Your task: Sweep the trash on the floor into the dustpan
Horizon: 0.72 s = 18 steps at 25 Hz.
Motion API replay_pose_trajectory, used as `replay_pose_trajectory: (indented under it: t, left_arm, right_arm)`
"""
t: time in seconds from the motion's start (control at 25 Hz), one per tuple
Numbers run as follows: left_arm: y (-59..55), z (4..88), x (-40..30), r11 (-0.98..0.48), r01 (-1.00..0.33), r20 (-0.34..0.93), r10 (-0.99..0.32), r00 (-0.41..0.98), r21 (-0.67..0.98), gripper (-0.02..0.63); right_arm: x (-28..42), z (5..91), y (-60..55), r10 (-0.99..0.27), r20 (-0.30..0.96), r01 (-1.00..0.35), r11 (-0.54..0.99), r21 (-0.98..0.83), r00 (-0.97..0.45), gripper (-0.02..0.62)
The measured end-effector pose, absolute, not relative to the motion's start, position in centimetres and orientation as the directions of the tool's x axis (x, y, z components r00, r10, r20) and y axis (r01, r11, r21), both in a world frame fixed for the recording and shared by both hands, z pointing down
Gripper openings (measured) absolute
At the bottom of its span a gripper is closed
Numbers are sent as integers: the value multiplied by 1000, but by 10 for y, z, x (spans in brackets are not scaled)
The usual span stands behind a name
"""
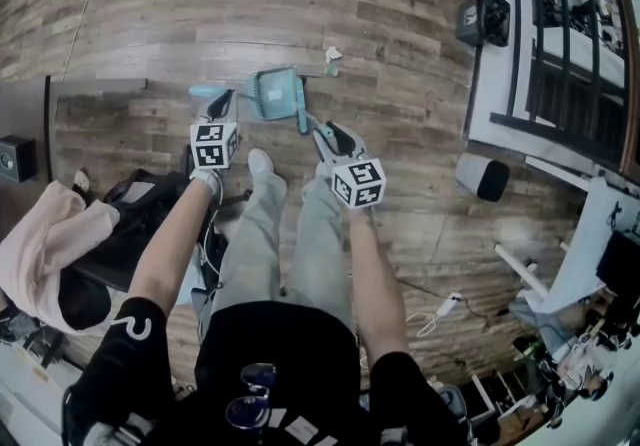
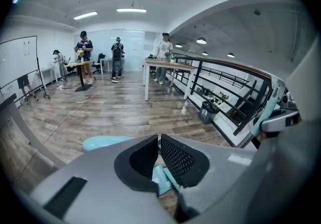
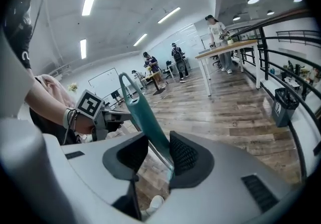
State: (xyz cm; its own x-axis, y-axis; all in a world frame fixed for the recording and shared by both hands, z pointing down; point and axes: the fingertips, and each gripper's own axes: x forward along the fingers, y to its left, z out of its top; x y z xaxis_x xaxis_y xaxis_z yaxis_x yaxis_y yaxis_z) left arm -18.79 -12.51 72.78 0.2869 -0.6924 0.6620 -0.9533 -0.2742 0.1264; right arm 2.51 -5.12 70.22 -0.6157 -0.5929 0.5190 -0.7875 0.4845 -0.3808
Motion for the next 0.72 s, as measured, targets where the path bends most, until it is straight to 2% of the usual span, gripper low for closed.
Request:
replay_pose_trajectory:
  t: [0.28, 0.72]
  left_arm:
    - [-128, 727, -188, -261, -958, 648, -710, 277, 123, 15]
    - [-131, 726, -189, -216, -971, 659, -716, 231, 105, 15]
  right_arm:
    - [29, 691, -65, -597, 491, -772, 524, -359, -634, 103]
    - [104, 645, -100, -671, 469, -816, 513, -265, -574, 86]
